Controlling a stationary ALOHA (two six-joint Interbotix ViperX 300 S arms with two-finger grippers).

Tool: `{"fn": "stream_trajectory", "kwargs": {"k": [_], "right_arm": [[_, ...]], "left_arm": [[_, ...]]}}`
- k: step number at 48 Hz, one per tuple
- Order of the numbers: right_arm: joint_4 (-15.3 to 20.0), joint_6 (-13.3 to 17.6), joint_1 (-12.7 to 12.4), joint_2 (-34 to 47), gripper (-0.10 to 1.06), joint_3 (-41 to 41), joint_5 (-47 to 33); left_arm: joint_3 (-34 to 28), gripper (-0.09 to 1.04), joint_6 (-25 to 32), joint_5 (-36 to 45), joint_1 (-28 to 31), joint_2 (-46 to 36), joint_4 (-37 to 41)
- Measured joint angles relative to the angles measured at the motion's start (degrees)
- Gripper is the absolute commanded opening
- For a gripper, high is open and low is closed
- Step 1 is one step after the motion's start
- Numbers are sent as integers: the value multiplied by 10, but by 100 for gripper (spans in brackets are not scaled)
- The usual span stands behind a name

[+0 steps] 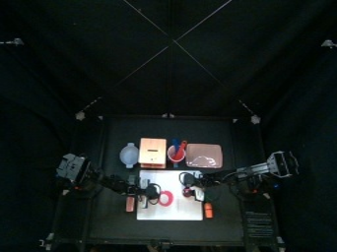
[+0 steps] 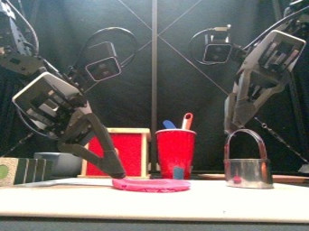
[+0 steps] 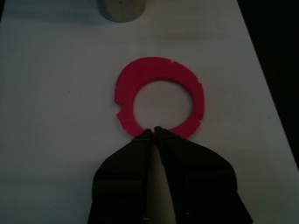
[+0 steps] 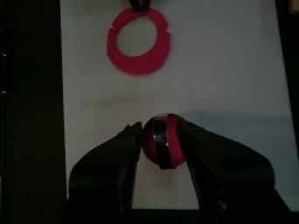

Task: Get the cutter from the drawer then cut the dough then place the extra dough in the bowl
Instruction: Place the extra dough in the bowl

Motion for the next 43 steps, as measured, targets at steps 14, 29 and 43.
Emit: {"fn": "stream_trajectory", "kwargs": {"k": [14, 29, 43], "right_arm": [[-2, 0, -1, 0, 83, -8, -14], [-1, 0, -4, 0, 83, -8, -34], [0, 0, -4, -1, 83, -8, -40]], "left_arm": [[-1, 76, 0, 0, 1, -11, -11], [9, 85, 0, -4, 0, -42, -47], [13, 85, 11, -25, 23, -49, -45]]}}
